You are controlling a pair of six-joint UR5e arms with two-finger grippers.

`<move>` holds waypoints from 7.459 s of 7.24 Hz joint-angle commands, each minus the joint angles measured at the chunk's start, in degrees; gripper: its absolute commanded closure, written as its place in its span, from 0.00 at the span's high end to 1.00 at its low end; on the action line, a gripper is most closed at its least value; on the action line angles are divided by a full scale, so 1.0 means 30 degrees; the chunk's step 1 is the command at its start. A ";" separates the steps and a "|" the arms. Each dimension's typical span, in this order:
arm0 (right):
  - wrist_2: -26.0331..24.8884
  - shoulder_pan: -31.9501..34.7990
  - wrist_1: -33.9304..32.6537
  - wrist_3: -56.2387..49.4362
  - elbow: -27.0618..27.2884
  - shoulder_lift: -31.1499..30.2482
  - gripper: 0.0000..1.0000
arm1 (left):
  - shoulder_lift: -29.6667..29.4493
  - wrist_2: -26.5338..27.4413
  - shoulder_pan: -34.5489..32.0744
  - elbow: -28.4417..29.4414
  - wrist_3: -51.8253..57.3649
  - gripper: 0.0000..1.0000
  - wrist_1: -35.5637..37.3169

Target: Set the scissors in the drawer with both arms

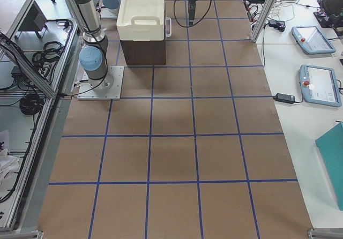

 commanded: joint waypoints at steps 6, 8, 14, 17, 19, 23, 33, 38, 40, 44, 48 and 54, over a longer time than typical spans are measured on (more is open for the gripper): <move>0.0053 0.0289 -0.1715 0.6803 0.0025 0.0793 1.00 | -0.0685 -0.0184 0.3108 0.0030 0.3844 1.00 -0.0016; -0.0092 0.1516 -0.1773 1.1886 0.0025 0.1316 1.00 | -0.1183 -0.0039 0.3700 -0.0087 0.7820 1.00 0.0013; 0.0082 0.4479 -0.1102 2.2299 0.0054 0.4130 1.00 | -0.1888 0.0021 0.6071 -0.0845 2.6532 1.00 0.0277; 0.1486 0.4775 -0.0546 2.5296 0.0083 0.4806 1.00 | -0.3317 0.0079 0.7506 -0.0937 3.2362 1.00 0.1559; 0.1865 0.4920 -0.0016 2.6639 0.0083 0.5128 1.00 | -0.4840 0.0138 0.7773 -0.0937 3.5889 1.00 0.4043; 0.2924 0.5096 0.0717 2.8199 0.0083 0.5567 1.00 | -0.7828 -0.0008 0.8621 -0.1317 3.8742 1.00 0.9051; 0.3421 0.5302 0.1977 2.9462 0.0522 0.6272 1.00 | -1.1058 -0.1649 1.0060 -0.1696 4.2507 0.97 1.1849; 0.3422 0.5331 0.2064 2.9490 0.0552 0.6711 1.00 | -1.0912 -0.1591 1.0119 -0.1875 4.2501 0.65 1.2025; 0.3422 0.5331 0.2123 2.9578 0.0552 0.6741 1.00 | -1.0853 -0.1503 1.0119 -0.1875 4.2590 0.30 1.2054; 0.3422 0.5331 0.1890 2.9579 0.0991 0.6741 1.00 | -1.0708 -0.1415 1.0089 -0.1875 4.2619 0.11 1.2346; 0.3392 0.5331 0.1742 2.9432 0.0991 0.7004 1.00 | -0.9947 -0.1678 1.0031 -0.1582 4.2707 0.08 1.2611; 0.3100 0.5331 -0.0132 2.9198 0.0903 0.7004 1.00 | -0.8573 -0.3231 0.9098 -0.0414 4.1688 0.00 1.1272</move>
